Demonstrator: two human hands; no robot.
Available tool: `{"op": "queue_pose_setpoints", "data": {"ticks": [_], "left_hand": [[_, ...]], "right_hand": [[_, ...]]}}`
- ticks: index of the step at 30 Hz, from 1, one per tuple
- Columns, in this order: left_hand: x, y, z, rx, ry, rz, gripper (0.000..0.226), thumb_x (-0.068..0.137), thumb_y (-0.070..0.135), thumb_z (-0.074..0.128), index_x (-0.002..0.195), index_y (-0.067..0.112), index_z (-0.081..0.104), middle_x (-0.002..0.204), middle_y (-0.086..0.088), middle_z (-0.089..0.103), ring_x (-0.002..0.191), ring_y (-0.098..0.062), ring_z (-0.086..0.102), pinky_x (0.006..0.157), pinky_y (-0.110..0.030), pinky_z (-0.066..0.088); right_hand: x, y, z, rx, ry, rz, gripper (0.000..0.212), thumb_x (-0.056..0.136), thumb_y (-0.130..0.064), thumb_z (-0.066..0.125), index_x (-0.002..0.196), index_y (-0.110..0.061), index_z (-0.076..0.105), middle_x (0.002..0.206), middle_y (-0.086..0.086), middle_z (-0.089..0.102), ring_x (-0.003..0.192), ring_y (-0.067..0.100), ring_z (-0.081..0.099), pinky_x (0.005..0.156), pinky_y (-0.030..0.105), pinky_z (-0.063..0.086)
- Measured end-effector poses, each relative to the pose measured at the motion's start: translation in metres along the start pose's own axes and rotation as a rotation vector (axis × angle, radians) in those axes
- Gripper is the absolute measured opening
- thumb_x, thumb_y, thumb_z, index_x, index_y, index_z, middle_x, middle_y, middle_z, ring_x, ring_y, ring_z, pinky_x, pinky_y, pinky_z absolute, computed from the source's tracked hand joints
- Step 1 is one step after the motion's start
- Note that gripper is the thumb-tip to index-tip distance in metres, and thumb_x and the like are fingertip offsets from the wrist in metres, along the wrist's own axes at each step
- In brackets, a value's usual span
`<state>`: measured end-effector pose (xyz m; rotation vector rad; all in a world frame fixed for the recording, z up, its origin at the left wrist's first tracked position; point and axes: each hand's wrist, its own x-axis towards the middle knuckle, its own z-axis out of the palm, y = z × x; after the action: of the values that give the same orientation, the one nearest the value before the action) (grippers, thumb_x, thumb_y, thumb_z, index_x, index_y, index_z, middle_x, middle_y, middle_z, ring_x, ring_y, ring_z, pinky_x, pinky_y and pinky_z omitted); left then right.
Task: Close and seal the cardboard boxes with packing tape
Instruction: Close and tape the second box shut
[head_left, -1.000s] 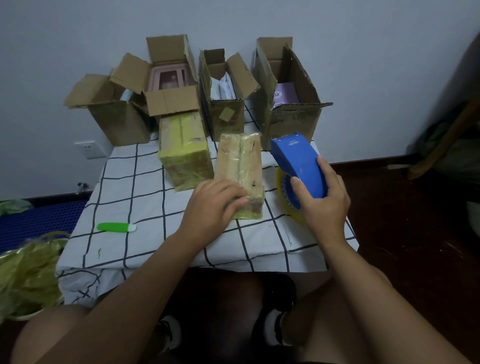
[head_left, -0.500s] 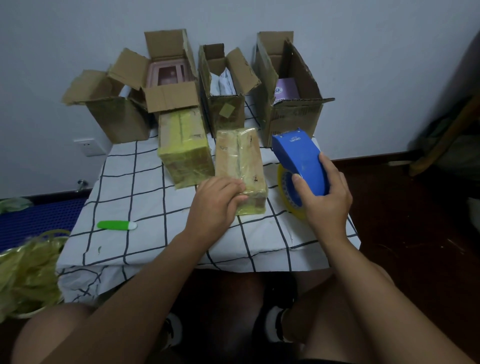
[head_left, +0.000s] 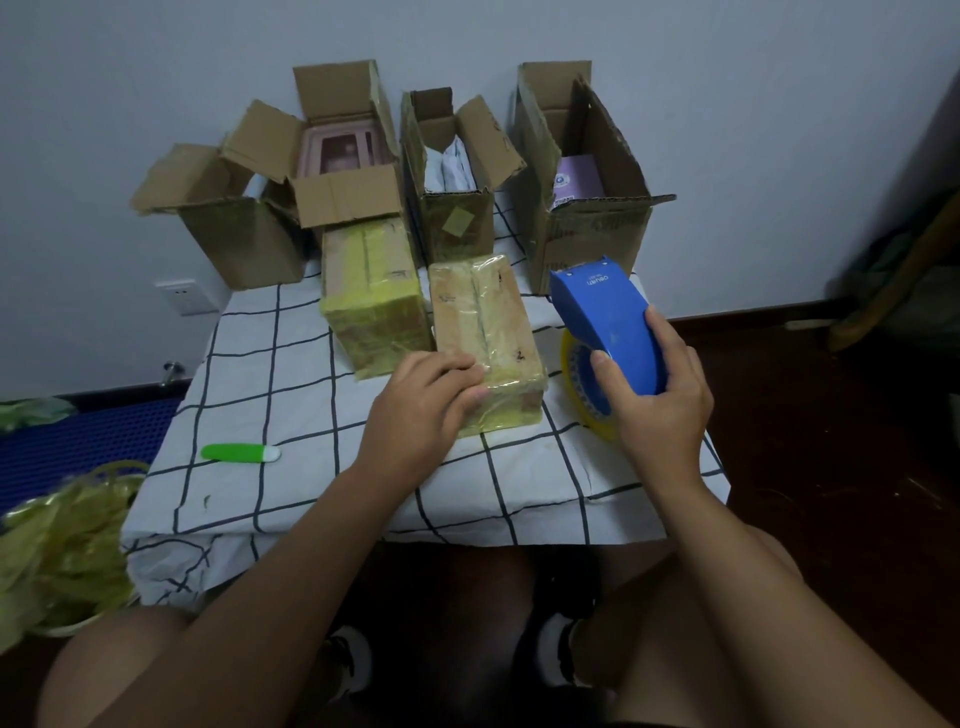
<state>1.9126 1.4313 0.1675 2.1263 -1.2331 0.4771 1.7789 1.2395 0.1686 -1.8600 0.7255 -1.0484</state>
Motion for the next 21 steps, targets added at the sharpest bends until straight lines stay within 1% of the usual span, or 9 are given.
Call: {"op": "queue_pose_setpoints", "data": {"ticks": [2,5,9,11,14,16,18,19,21], "left_hand": [[-0.002,-0.002,0.003,0.050,0.025,0.054,0.039,0.100,0.038,0.048,0.108,0.010,0.074,0.111,-0.001,0.069,0.102,-0.025,0.058,0.088,-0.025,0.044],[-0.005,-0.006,0.004,0.053,0.035,0.070,0.035,0.095,0.035,0.056,0.110,0.009,0.073,0.113,-0.002,0.069,0.107,-0.025,0.058,0.089,-0.027,0.045],[-0.004,-0.005,0.006,0.081,0.032,0.098,0.030,0.093,0.029,0.059,0.109,0.007,0.072,0.109,-0.003,0.070,0.107,-0.025,0.057,0.091,-0.028,0.045],[-0.003,-0.004,0.006,0.070,0.022,0.069,0.030,0.093,0.031,0.059,0.108,0.009,0.072,0.109,-0.001,0.070,0.108,-0.024,0.056,0.089,-0.026,0.044],[-0.005,-0.003,0.005,0.034,0.007,0.011,0.033,0.091,0.036,0.059,0.109,0.012,0.072,0.111,0.002,0.069,0.111,-0.018,0.051,0.088,-0.020,0.040],[-0.005,-0.001,0.007,0.034,-0.005,-0.007,0.031,0.091,0.034,0.060,0.110,0.012,0.071,0.110,0.003,0.069,0.111,-0.019,0.051,0.087,-0.022,0.042],[-0.003,0.002,0.007,-0.001,-0.030,-0.042,0.031,0.090,0.034,0.060,0.111,0.013,0.070,0.111,0.005,0.068,0.113,-0.018,0.050,0.087,-0.026,0.043],[-0.003,0.002,0.004,-0.033,-0.047,-0.061,0.032,0.091,0.035,0.059,0.112,0.015,0.070,0.113,0.006,0.068,0.116,-0.017,0.049,0.089,-0.027,0.043],[-0.005,0.003,-0.004,-0.093,-0.111,-0.087,0.038,0.092,0.040,0.055,0.122,0.018,0.066,0.123,0.008,0.064,0.125,-0.013,0.046,0.098,-0.029,0.040]], "right_hand": [[0.000,0.000,0.000,0.001,0.003,-0.001,0.070,0.078,-0.050,0.069,0.143,-0.029,0.050,0.112,-0.007,0.048,0.097,-0.015,0.049,0.078,0.014,0.044],[0.000,0.000,0.000,-0.004,0.005,-0.004,0.070,0.078,-0.049,0.069,0.143,-0.029,0.051,0.111,-0.007,0.048,0.097,-0.017,0.049,0.076,0.007,0.041],[0.000,0.001,0.000,-0.017,-0.004,-0.015,0.066,0.083,-0.040,0.076,0.143,-0.028,0.050,0.112,-0.007,0.048,0.097,-0.017,0.048,0.077,0.010,0.041],[0.000,0.002,0.000,-0.023,-0.005,-0.016,0.065,0.084,-0.036,0.077,0.143,-0.027,0.050,0.112,-0.006,0.048,0.097,-0.016,0.049,0.077,0.010,0.041],[-0.001,0.001,-0.001,-0.017,-0.001,-0.023,0.067,0.082,-0.042,0.074,0.143,-0.028,0.049,0.111,-0.007,0.047,0.096,-0.014,0.050,0.078,0.015,0.044],[-0.001,0.000,0.000,-0.016,0.006,-0.021,0.068,0.080,-0.047,0.071,0.143,-0.029,0.049,0.111,-0.008,0.048,0.095,-0.013,0.050,0.078,0.016,0.045],[0.000,0.000,0.001,-0.013,0.005,-0.017,0.068,0.080,-0.046,0.071,0.143,-0.028,0.050,0.111,-0.008,0.048,0.095,-0.015,0.049,0.079,0.014,0.044],[0.000,0.000,0.000,-0.014,0.004,-0.017,0.068,0.081,-0.045,0.072,0.143,-0.028,0.050,0.111,-0.008,0.048,0.095,-0.016,0.049,0.079,0.013,0.043],[0.000,0.001,0.000,-0.021,0.000,-0.017,0.066,0.083,-0.040,0.076,0.143,-0.028,0.050,0.111,-0.007,0.048,0.095,-0.017,0.049,0.078,0.011,0.041]]}}
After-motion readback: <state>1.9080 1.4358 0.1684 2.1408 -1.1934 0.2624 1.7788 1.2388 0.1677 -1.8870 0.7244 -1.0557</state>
